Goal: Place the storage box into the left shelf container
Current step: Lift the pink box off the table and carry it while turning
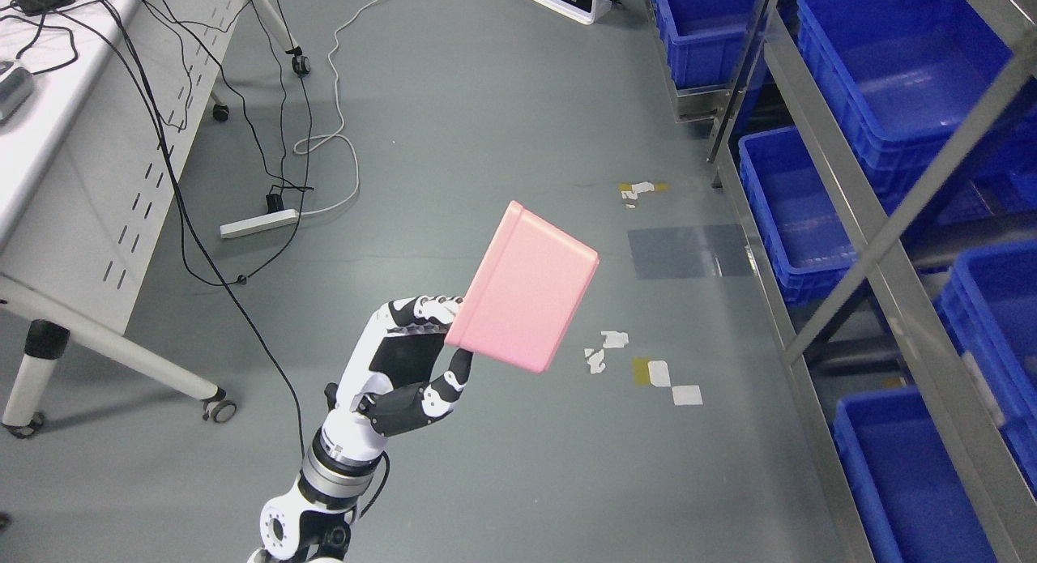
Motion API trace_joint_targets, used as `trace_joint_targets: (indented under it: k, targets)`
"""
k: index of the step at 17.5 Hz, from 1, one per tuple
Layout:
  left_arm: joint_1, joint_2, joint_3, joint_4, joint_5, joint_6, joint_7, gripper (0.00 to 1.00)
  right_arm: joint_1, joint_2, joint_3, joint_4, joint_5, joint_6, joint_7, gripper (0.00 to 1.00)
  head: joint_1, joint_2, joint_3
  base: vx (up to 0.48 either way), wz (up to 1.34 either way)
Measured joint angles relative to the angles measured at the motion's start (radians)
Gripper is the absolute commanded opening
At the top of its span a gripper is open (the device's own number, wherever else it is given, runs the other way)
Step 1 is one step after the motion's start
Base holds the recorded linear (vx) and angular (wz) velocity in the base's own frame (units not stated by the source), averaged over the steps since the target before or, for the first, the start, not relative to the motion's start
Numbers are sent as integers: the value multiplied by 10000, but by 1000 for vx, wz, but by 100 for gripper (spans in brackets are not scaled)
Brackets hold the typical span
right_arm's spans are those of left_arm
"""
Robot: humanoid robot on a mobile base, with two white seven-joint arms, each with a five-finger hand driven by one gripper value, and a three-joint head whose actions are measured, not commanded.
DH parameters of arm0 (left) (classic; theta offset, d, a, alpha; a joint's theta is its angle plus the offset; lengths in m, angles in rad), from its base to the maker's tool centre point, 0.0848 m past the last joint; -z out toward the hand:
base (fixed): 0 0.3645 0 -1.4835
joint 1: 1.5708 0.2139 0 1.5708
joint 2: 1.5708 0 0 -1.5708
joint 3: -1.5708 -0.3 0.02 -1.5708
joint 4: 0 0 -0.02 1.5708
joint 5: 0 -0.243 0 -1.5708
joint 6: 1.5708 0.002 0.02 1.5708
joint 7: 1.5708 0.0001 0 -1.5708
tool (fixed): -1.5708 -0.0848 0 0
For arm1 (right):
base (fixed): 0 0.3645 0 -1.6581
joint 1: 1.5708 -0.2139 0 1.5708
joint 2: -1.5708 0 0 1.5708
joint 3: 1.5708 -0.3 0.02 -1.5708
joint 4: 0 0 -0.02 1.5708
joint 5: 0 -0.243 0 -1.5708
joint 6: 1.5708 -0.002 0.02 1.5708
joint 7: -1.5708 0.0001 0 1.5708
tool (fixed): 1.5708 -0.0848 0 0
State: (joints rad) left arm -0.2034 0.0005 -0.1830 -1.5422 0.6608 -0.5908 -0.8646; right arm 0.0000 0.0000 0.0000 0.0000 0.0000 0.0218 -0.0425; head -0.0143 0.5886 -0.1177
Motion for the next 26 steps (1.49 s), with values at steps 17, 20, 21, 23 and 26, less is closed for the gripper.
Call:
trace_joint_targets:
  k: [17, 20, 21, 23, 26]
  targets:
    - [346, -4, -156, -168, 16, -57, -190, 1, -3, 0, 0, 0, 0, 0, 4, 100, 0, 0, 0, 644, 134]
    - [452, -4, -218, -171, 18, -59, -410, 1, -5, 1, 0, -1, 0, 0, 18, 100, 0, 0, 0, 719, -694]
    - [478, -4, -234, -172, 18, -60, -437, 1, -4, 1, 0, 0, 0, 0, 26, 100, 0, 0, 0, 785, -857]
    - [519, -5, -272, -152, 16, -61, -467, 1, -4, 0, 0, -1, 0, 0, 53, 100, 0, 0, 0, 596, -1207]
    - [633, -5, -317, -100, 12, -61, -589, 2, -1, 0, 0, 0, 0, 0, 39, 100, 0, 0, 0, 511, -1474]
